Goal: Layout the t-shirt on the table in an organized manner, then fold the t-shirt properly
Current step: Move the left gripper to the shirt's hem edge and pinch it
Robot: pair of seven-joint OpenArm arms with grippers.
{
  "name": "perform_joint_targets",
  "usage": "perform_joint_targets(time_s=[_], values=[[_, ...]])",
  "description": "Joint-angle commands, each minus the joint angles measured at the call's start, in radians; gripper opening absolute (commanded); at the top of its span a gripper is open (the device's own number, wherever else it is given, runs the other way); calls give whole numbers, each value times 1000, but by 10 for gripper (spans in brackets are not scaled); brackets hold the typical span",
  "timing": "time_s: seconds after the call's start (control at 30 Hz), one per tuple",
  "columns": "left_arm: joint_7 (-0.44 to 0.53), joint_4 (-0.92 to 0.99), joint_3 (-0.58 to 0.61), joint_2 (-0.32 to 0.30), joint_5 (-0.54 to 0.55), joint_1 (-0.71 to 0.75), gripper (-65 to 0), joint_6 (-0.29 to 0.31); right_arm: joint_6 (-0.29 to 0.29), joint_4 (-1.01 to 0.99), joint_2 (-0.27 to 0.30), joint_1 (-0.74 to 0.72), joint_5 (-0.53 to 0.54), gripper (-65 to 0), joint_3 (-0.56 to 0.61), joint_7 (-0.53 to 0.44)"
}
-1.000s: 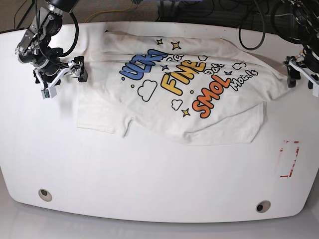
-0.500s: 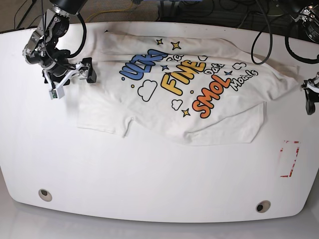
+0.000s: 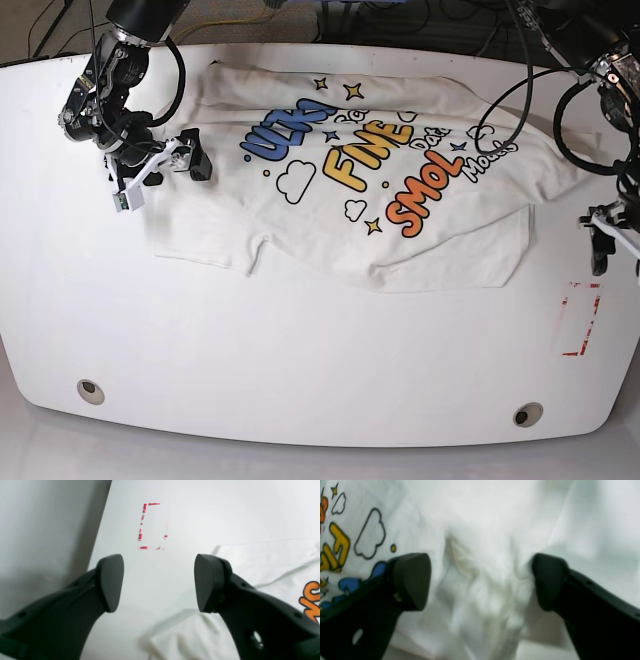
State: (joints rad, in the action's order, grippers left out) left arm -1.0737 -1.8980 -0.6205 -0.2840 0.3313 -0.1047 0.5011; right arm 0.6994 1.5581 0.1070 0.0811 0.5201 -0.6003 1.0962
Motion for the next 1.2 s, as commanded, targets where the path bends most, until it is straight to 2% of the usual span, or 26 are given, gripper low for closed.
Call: perform_joint_targets(time_s=[0.0,0.2,0.37,0.5,0.57,0.8,1.17], values=[[19,31,11,2,-28,-45,-232,-12,-1,3,-2,-4,-10,-163,4,25],[23,165,17,36,-91,-115,-232,-37,-1,3,-8,-4,-10,-311,4,26],[28,300,18,48,-119,-172,-231,-42,-1,3,-17,-4,-12,-458,4,26],[76,395,23,50,-119,-191,-231,-42,-1,5,-20,-2,-15,-601,4,26],[102,438,47,52,-119,-191,-231,-42,-1,5,-20,-1,-16,-648,4,26],[165,558,121,67,-117,-194,-229,-43,-1,28,-19,4,-18,-650,4,26],[300,768,158,91,-122,-235,-229,-45,-1,84,-20,6,-13,-648,4,31]])
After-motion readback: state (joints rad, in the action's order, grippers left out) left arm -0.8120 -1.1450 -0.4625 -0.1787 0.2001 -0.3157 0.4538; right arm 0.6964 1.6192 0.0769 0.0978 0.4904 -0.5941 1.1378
